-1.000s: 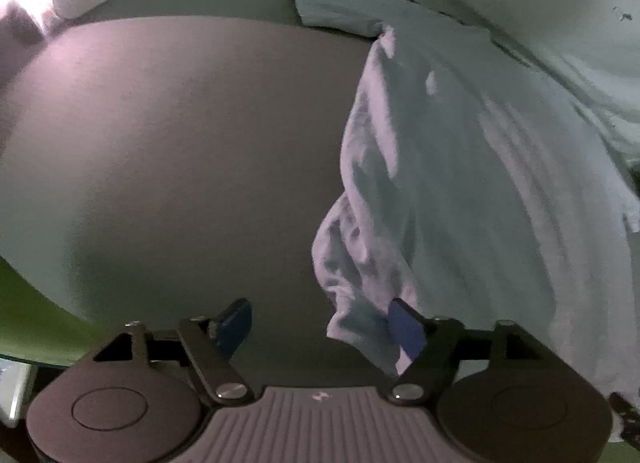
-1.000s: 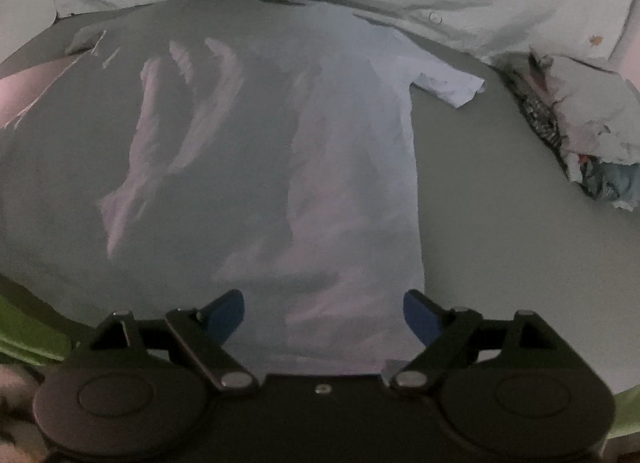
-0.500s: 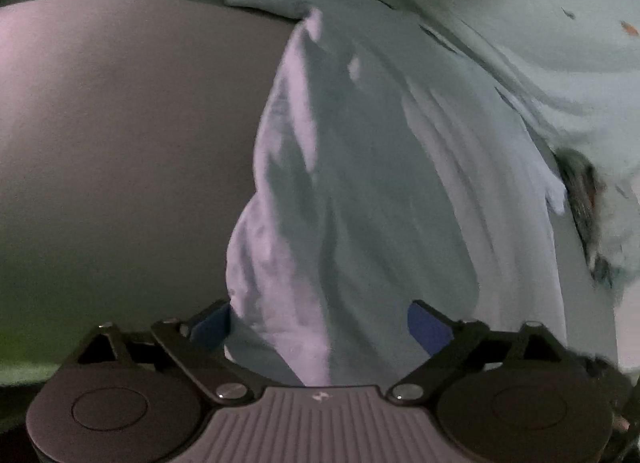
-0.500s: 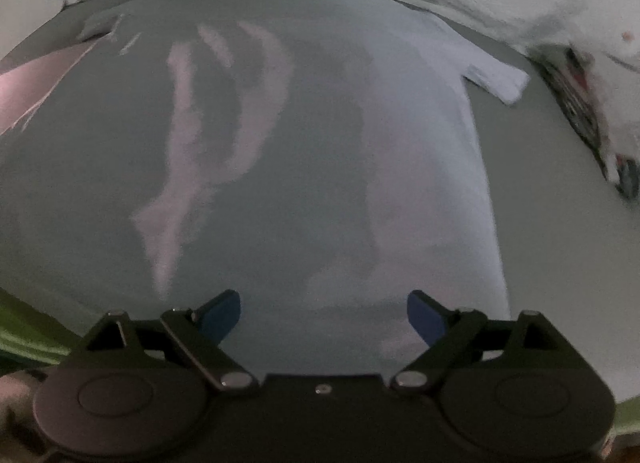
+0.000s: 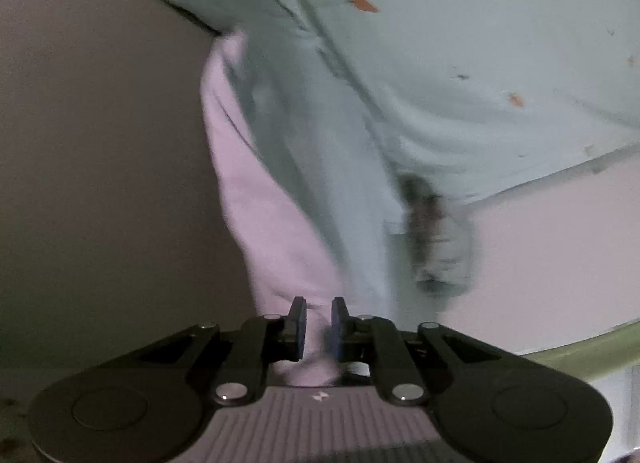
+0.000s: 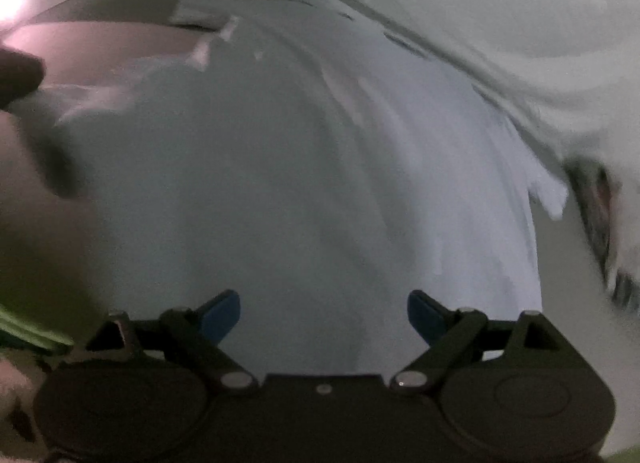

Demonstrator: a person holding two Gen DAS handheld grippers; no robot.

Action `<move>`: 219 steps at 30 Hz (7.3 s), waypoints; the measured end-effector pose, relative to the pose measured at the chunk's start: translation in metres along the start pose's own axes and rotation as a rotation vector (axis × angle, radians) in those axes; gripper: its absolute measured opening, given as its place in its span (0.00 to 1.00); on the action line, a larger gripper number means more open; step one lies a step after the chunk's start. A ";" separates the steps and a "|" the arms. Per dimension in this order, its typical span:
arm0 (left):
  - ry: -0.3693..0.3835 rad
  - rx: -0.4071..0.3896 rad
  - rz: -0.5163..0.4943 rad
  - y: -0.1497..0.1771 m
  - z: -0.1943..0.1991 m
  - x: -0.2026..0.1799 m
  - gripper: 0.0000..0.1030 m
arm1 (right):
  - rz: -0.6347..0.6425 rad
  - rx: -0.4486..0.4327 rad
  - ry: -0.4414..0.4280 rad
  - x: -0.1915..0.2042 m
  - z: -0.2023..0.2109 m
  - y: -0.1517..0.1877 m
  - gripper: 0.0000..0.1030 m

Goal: Fold clothes

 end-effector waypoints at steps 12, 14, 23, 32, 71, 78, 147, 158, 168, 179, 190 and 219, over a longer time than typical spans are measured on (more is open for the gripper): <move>-0.191 -0.019 0.026 -0.070 0.029 0.073 0.43 | 0.083 -0.179 0.021 0.076 0.054 -0.053 0.86; -0.191 0.011 0.011 -0.076 0.029 0.076 0.45 | 0.075 -0.167 0.015 0.085 0.054 -0.056 0.82; -0.152 0.129 -0.019 -0.083 0.012 0.085 0.50 | -0.272 -0.183 -0.270 0.073 0.070 -0.065 0.10; -0.148 0.141 -0.021 -0.082 0.016 0.091 0.57 | -0.509 0.043 -0.545 0.067 0.044 -0.040 0.29; -0.069 -0.122 0.189 -0.289 -0.052 0.107 0.86 | -0.682 0.238 -0.248 0.042 -0.030 -0.048 0.12; 0.069 -0.140 0.342 -0.307 -0.088 0.113 0.98 | -0.701 0.257 -0.238 0.038 -0.031 -0.051 0.13; -0.684 0.253 -0.440 0.059 -0.131 -0.083 0.82 | 0.384 -0.280 -0.255 -0.039 0.000 0.049 0.64; -0.626 0.340 -0.680 0.087 -0.147 -0.109 0.86 | 0.770 -0.436 -0.032 -0.012 0.007 0.071 0.54; -0.613 0.340 -0.909 0.096 -0.179 -0.118 0.91 | 0.770 -0.379 0.009 -0.020 0.006 0.070 0.56; -0.614 0.338 -0.900 0.097 -0.181 -0.113 0.91 | 0.861 -0.514 0.097 -0.002 0.000 0.075 0.38; -0.745 0.173 -1.010 0.107 -0.177 -0.116 0.93 | 0.373 -0.549 0.148 -0.053 0.033 0.026 0.13; -0.854 -0.006 -1.118 0.113 -0.176 -0.122 0.94 | 0.577 -0.396 0.020 -0.019 0.018 0.073 0.39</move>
Point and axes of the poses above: each gripper's, at about its wrist camera, not at the fingertips, and z roughly against the way its jaws point, x to its left, y to its underside, the point moved 4 cm from there along -z, roughly the way its jaws point, and after that the axes turned 11 degrees about y, right-handed, at the moved point
